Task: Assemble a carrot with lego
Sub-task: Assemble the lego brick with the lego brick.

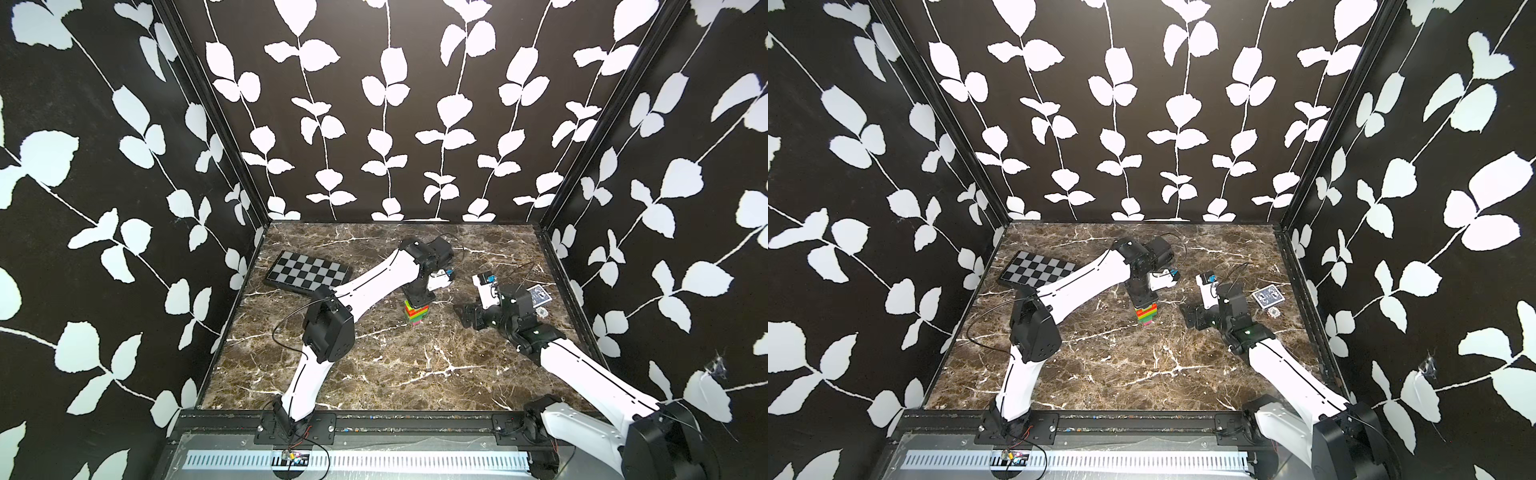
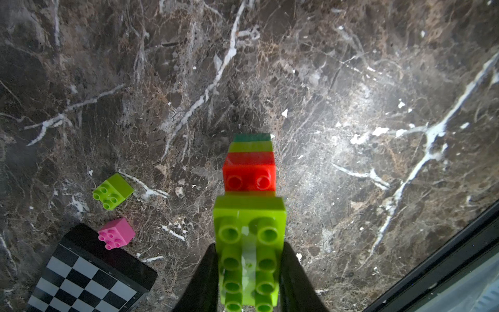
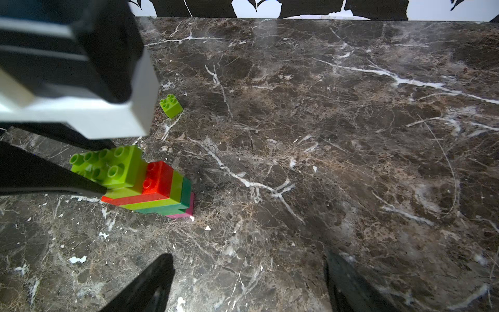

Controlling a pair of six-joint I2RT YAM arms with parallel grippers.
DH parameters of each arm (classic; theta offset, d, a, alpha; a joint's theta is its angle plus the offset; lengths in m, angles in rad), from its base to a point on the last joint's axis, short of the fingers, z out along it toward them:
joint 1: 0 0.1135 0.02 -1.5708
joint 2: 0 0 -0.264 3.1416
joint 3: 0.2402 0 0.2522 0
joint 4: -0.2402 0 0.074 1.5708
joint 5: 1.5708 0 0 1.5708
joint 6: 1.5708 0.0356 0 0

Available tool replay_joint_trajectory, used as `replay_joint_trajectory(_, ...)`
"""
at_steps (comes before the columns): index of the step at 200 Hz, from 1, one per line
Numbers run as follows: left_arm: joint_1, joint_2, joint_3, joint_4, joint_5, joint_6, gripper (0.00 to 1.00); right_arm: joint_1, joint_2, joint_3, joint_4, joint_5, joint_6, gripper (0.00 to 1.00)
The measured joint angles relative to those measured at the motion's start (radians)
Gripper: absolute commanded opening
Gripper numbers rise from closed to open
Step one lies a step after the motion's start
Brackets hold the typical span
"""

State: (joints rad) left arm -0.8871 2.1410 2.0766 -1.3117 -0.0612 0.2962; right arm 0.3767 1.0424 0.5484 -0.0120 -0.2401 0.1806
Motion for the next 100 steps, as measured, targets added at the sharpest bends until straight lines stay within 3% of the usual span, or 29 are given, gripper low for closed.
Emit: replay_joint_trajectory(100,0.002,0.020,0.035,-0.021,0.023,-0.166,0.19,0.000,0.018,0.000,0.002,-0.005,0.004,0.87)
